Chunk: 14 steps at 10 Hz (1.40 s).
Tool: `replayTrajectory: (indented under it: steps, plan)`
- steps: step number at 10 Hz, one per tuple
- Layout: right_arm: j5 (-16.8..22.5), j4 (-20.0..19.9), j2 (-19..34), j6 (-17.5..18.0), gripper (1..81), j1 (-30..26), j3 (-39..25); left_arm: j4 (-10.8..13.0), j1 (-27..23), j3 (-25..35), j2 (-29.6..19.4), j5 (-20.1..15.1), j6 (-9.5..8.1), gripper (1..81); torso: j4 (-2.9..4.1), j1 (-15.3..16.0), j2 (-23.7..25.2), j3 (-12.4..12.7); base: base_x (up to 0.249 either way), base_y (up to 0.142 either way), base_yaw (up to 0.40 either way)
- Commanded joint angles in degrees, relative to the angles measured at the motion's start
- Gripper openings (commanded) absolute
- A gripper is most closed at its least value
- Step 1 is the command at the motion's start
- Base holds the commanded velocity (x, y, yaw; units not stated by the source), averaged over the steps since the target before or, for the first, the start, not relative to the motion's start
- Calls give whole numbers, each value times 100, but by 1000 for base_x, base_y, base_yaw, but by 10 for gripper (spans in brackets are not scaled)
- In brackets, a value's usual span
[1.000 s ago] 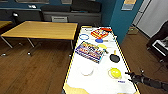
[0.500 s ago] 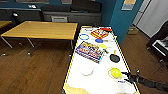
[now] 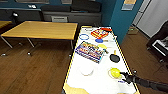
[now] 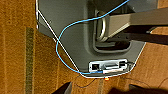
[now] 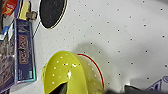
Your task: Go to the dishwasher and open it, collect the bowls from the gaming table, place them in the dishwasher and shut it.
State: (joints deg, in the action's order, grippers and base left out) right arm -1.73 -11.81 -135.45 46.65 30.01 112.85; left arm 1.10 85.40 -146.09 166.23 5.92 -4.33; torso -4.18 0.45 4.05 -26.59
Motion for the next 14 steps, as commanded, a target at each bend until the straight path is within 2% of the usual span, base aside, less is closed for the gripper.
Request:
replayTrajectory:
  steps: [1, 7, 14]
  plan:
    - [103, -84, 42, 116, 811, -649, 228, -39, 26, 19, -11, -434, 11, 811, 0, 0, 0, 0, 0, 0, 0]
    - [103, -76, -257, 186, 811, -693, 474, -48, 8, 19, -2, -434, 11, 811, 0, 0, 0, 0, 0, 0, 0]
    - [-11, 4, -477, 186, 811, -641, 447, -57, 8, 20, -19, -434, 2, 811, 0, 0, 0, 0, 0, 0, 0]
